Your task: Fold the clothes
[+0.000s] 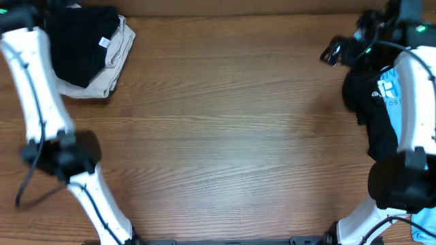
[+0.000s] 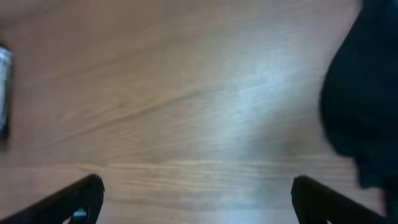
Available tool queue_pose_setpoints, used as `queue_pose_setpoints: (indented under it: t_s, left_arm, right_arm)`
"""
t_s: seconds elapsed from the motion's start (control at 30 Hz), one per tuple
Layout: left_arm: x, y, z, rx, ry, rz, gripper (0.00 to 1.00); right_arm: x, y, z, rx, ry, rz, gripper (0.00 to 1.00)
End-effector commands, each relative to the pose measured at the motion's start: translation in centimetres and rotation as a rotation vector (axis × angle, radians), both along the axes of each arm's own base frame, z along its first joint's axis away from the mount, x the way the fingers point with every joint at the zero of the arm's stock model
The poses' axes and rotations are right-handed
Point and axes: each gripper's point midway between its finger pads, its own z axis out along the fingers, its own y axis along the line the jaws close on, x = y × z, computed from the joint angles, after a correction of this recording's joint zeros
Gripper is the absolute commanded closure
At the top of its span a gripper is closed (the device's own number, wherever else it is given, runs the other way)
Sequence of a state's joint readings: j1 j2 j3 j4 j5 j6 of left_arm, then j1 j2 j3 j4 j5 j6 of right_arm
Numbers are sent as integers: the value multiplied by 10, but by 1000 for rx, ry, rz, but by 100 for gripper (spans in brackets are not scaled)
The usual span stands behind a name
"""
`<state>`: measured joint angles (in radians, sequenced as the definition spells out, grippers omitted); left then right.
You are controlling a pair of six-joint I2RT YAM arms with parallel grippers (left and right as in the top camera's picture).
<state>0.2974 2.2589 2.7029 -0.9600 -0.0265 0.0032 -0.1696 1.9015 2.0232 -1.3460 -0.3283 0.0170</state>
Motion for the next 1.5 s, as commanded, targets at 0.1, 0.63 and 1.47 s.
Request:
queue_pose_setpoints:
  t_s: [0.1,0.63,1.47]
  left_arm:
    - [-92,-34,155,97,-261,-18,0]
    - [-123,-43,149,74,-185,-18,0]
    - [-178,-59,54,-60,250,-22,0]
  right_arm:
    - [-55,5,158,-96,-306,7,0]
    - [-150,51,269,222,-534,-120,0]
    - [-148,24,258,-65,-610,-230,0]
